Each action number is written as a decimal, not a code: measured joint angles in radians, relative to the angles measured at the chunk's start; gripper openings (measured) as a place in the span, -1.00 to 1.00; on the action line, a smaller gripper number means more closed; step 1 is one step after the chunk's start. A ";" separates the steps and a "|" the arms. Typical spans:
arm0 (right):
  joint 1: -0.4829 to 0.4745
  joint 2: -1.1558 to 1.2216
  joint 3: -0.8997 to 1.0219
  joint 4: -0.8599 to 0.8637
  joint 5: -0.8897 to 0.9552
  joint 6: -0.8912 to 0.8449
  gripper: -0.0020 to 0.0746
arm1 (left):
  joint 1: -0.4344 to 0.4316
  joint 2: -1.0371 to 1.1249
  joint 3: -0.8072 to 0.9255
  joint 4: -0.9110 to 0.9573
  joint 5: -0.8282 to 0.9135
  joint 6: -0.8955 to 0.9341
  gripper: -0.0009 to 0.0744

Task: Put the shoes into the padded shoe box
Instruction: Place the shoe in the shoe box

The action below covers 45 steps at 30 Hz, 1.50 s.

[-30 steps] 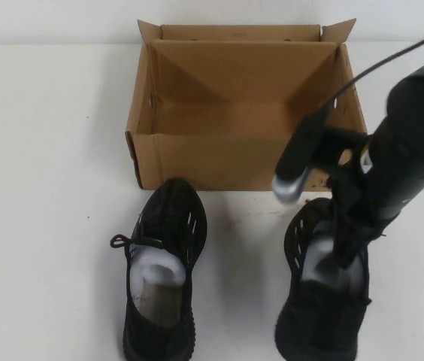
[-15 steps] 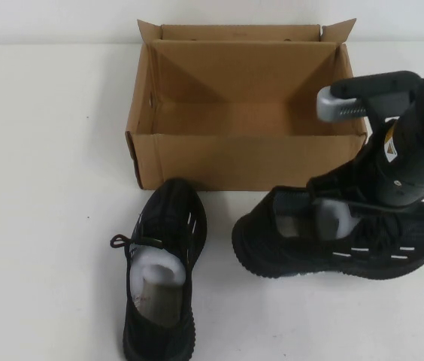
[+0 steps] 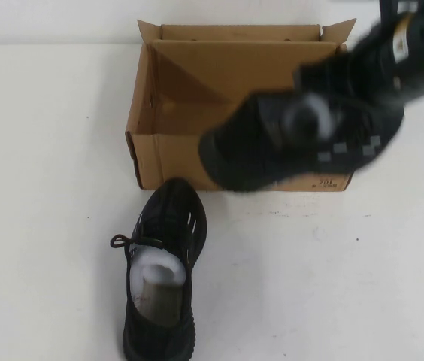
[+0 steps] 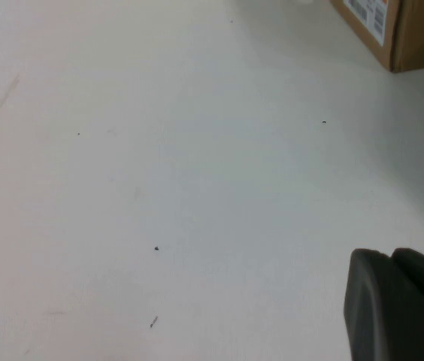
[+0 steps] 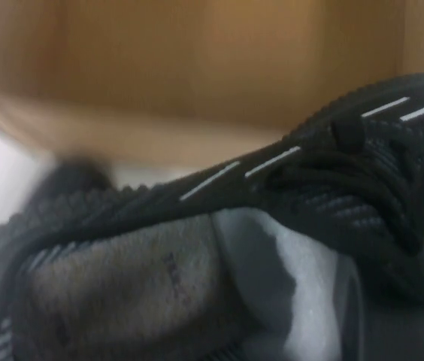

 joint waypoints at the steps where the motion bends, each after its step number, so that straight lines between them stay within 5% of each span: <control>1: 0.000 0.015 -0.025 -0.018 -0.013 0.007 -0.97 | 0.000 0.000 0.000 0.000 0.000 0.000 -0.99; 19: -0.030 0.448 -0.472 -0.148 -0.117 0.283 -0.97 | 0.000 0.000 0.000 0.000 0.000 0.000 -0.99; 45: -0.081 0.613 -0.531 -0.243 -0.223 0.315 -0.97 | 0.000 0.000 0.000 0.000 0.000 0.000 -0.99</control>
